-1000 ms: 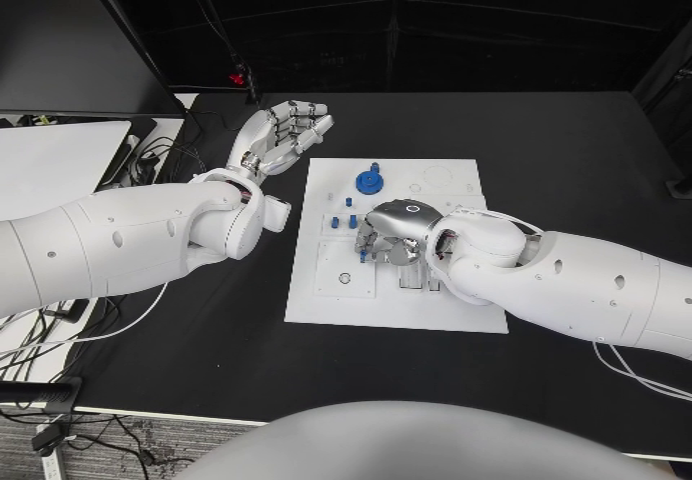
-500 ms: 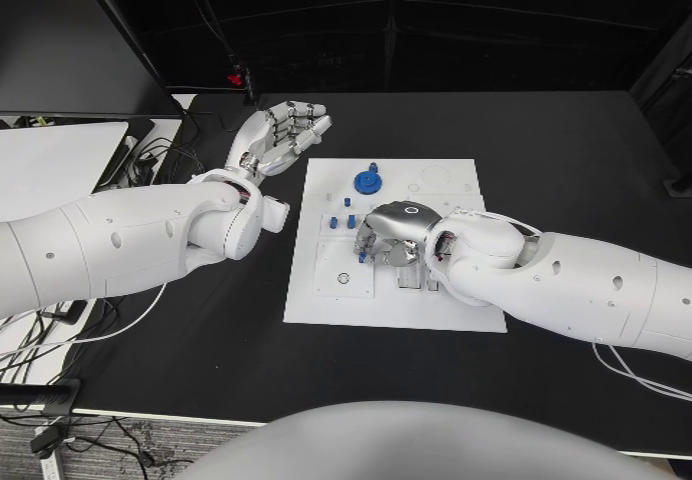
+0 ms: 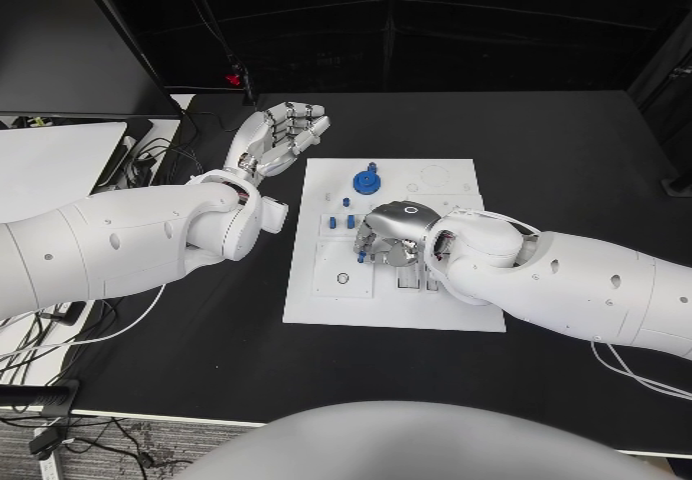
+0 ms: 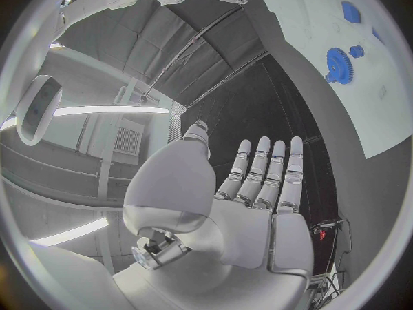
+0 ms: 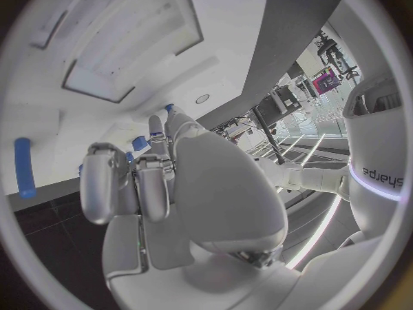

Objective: Assemble the parts on the task board

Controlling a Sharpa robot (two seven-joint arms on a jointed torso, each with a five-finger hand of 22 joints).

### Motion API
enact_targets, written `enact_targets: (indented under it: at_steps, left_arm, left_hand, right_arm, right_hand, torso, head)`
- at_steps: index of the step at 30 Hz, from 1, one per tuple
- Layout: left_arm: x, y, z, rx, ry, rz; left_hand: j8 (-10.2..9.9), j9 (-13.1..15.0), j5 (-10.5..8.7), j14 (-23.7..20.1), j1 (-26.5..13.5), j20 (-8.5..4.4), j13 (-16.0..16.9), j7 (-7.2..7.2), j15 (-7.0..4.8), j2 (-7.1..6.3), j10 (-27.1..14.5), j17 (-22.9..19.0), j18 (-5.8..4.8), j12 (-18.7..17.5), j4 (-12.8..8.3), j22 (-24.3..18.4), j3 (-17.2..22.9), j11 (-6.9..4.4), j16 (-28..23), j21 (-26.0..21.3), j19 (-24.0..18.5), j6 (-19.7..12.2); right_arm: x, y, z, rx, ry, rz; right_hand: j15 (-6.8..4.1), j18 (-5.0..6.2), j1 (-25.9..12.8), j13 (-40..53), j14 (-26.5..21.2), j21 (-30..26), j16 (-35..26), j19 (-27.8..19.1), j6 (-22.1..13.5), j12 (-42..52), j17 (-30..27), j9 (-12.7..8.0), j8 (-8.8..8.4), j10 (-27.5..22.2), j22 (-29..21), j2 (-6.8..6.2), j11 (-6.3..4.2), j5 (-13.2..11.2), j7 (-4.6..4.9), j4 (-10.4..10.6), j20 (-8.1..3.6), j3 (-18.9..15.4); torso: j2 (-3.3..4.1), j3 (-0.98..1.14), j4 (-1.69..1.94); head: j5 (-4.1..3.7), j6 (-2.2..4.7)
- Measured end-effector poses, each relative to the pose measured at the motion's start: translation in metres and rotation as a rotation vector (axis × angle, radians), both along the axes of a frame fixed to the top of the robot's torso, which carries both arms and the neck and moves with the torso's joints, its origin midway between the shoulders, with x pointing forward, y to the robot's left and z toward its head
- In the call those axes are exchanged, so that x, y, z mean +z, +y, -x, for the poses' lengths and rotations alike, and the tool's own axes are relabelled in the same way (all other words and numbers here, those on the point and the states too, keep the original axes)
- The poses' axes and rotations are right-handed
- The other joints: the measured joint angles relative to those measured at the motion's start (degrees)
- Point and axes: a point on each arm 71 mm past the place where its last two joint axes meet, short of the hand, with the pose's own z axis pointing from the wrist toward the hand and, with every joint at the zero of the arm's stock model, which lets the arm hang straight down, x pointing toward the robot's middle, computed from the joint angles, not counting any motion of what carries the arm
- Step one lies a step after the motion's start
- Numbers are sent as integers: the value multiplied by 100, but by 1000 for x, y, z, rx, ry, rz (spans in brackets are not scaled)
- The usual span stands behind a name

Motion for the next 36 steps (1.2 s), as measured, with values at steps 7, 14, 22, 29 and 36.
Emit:
enact_targets:
  at_steps: [7,14,22,29,36]
  left_arm:
    - [0,0,0,0,0,0]
    - [0,0,0,-1,0,0]
    - [0,0,0,-1,0,0]
    - [0,-1,-1,-3,1,0]
    - [0,-1,-1,-3,1,0]
  left_hand:
    - [0,0,0,0,0,0,-5,0,0,0,0,0,0,0,0,0,0,0,0,0,0,0]
    - [0,0,0,0,3,0,-5,0,0,-3,0,1,0,0,0,0,0,0,0,0,0,0]
    - [-1,1,0,0,3,0,-5,0,0,-3,0,1,0,0,0,1,0,0,0,0,0,0]
    - [20,1,25,0,28,0,-4,21,0,21,1,-12,0,0,-16,-12,-15,0,29,0,0,-21]
    - [19,1,25,-20,28,0,-4,21,21,21,1,-20,0,0,-1,-17,-30,0,28,0,0,-21]
  right_arm:
    - [-1,0,1,4,3,2]
    - [0,1,1,15,0,-10]
    - [2,0,2,21,-12,-43]
    - [12,-16,4,-21,-40,-163]
    - [40,-59,-7,-114,-23,-360]
  right_hand:
    - [67,0,-67,0,16,-37,-34,1,-240,1,0,-13,-169,-242,0,-200,102,-19,92,-23,42,-17]
    - [112,0,-128,0,11,-69,-66,0,-469,1,0,-20,-246,-341,0,-289,120,-59,141,-12,83,-74]
    - [112,0,-167,8,11,-174,-154,-33,-448,42,0,0,-222,-353,0,-325,132,-59,120,3,115,-91]
    - [135,0,-674,18,-8,-466,-521,-156,-665,75,0,-10,-223,-629,0,-393,203,-93,240,126,173,-427]
    - [153,-1,-756,23,11,-85,-415,-28,-786,175,0,-10,-223,-792,0,-276,219,-93,254,45,194,-542]
  torso:
    - [0,0,4]
    - [0,0,4]
    - [-1,1,5]
    - [-3,1,5]
    - [-9,-5,7]
  head:
    - [5,0]
    - [7,0]
    - [-10,0]
    - [-77,0]
    - [-140,0]
